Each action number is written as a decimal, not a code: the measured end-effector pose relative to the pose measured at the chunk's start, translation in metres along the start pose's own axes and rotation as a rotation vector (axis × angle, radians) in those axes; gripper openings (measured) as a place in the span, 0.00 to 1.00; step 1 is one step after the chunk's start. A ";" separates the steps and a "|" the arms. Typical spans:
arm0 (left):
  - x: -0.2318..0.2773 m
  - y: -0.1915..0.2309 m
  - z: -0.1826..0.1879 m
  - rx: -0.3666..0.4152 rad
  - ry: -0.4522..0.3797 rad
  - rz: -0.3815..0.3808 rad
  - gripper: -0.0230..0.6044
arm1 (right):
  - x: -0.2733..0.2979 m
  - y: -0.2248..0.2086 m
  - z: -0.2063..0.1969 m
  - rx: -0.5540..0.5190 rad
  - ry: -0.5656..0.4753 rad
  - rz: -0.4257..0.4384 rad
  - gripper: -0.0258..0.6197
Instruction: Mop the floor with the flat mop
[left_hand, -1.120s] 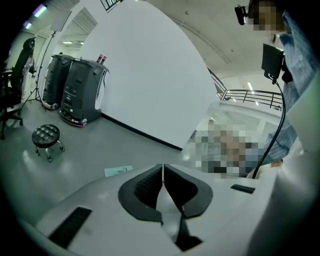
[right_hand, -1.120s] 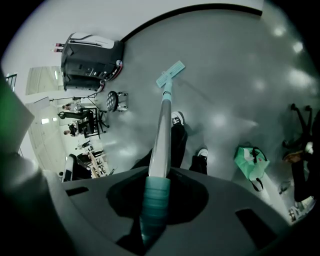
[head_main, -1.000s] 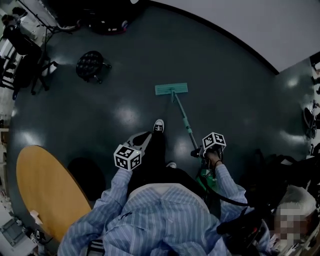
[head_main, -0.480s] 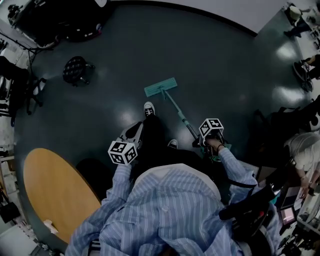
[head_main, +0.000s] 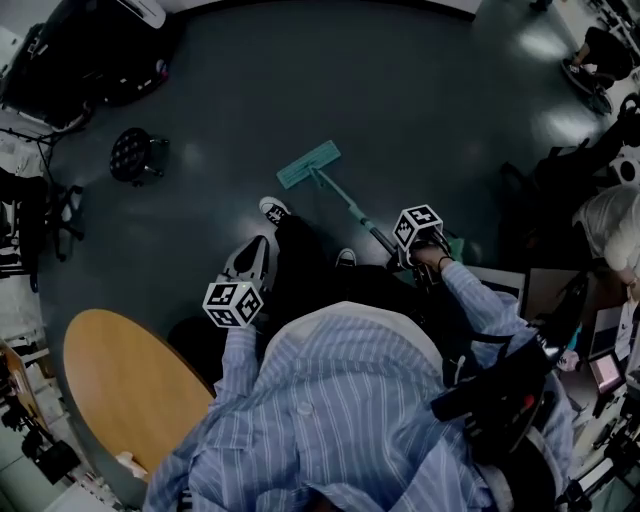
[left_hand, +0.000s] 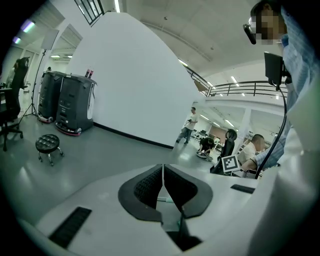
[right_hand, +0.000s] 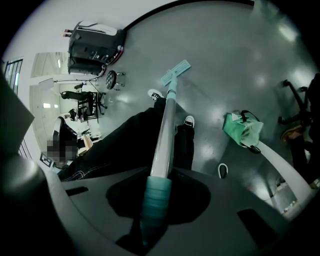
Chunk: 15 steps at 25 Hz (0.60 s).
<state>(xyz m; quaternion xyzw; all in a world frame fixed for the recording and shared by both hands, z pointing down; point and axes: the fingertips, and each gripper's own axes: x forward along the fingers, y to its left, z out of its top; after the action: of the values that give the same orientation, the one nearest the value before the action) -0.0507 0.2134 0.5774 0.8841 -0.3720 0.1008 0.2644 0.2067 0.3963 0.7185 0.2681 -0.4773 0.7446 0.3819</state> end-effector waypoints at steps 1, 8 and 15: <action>0.000 0.000 0.002 0.006 -0.003 -0.001 0.06 | -0.001 -0.001 -0.002 0.002 0.001 0.003 0.14; -0.007 0.010 0.000 0.031 0.015 -0.001 0.06 | 0.000 0.008 -0.005 0.019 0.011 0.050 0.15; -0.002 0.028 0.025 0.031 0.019 0.005 0.06 | -0.019 0.022 -0.004 0.046 0.016 0.076 0.15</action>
<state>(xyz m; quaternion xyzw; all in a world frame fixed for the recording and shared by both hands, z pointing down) -0.0728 0.1845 0.5667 0.8862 -0.3699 0.1155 0.2540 0.1988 0.3881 0.6914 0.2523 -0.4668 0.7716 0.3508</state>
